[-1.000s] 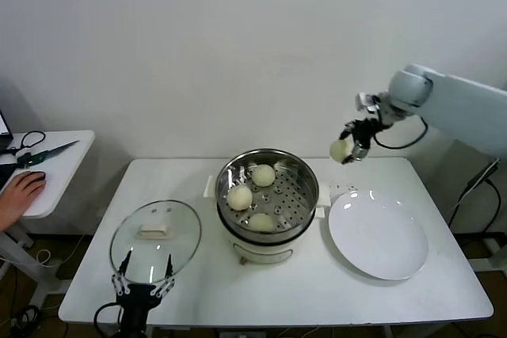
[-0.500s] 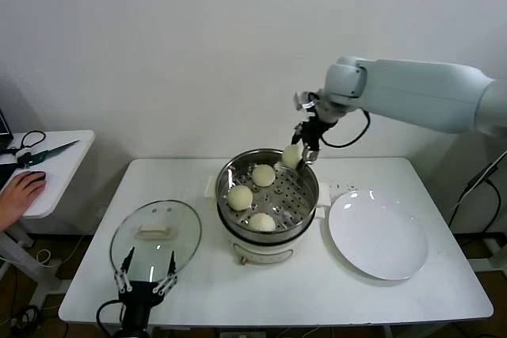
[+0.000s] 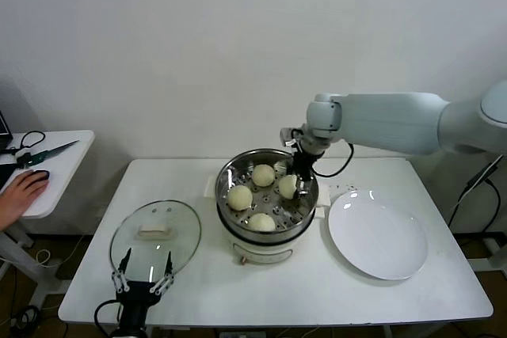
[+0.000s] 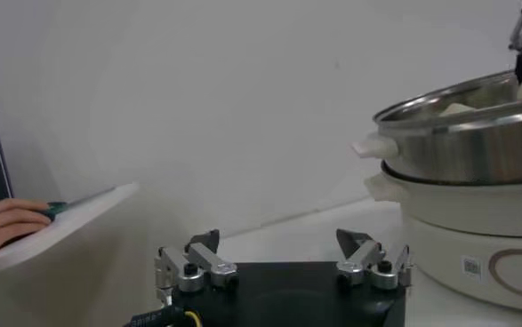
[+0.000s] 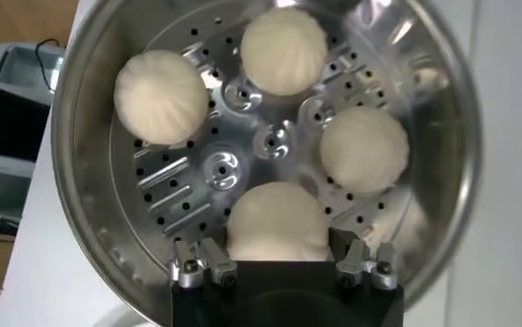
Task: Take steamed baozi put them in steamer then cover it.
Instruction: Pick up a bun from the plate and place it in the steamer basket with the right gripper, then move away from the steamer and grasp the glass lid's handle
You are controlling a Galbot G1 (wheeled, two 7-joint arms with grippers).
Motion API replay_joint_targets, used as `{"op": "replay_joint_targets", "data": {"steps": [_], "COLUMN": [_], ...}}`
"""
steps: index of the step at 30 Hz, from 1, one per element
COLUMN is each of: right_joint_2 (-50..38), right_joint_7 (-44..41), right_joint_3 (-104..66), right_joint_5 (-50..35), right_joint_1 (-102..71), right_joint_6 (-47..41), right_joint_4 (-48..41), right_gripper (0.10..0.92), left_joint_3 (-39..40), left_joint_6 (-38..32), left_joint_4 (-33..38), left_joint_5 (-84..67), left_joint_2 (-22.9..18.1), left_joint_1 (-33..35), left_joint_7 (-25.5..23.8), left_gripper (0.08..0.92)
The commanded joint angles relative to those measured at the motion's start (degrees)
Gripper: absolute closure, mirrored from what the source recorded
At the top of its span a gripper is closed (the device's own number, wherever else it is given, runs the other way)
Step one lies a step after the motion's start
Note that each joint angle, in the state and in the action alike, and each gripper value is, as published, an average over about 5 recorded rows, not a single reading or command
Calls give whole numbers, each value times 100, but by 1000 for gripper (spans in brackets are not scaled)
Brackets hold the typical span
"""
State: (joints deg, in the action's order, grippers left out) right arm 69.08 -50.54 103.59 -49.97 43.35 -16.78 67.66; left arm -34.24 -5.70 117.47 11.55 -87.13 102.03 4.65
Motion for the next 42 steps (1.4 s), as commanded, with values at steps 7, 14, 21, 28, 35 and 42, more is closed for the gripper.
{"op": "replay_joint_targets", "data": {"steps": [7,14,21,28,35,42], "right_joint_2": [52,-5,-260,-757,-1763,-3029], "right_joint_7": [58,-8,-166,-71,1550,3044], "right_joint_3": [63,-96,-376,-764,-1291,-2205], "right_joint_5": [160,201,141,-86,-503,-686], "right_joint_1": [-240,-204,6,177,-10,-1149], "right_joint_6": [-23,-20,134,565,1505,2794], "right_joint_4": [5,-13,19,182,711,1258], "right_gripper": [280,206,202,203,203,203], "left_joint_3": [24,39,31,55,19,-147], "left_joint_6": [87,107,110,108,110,138], "left_joint_4": [-44,-23,-19,4,69,93], "left_joint_5": [15,50,70,148,216,242], "left_joint_2": [10,7,7,1,3,-16], "left_joint_1": [-151,-173,-175,-171,-140,-315], "left_joint_7": [-17,-16,-15,-15,-14,-15], "left_gripper": [177,177,177,177,177,177]}}
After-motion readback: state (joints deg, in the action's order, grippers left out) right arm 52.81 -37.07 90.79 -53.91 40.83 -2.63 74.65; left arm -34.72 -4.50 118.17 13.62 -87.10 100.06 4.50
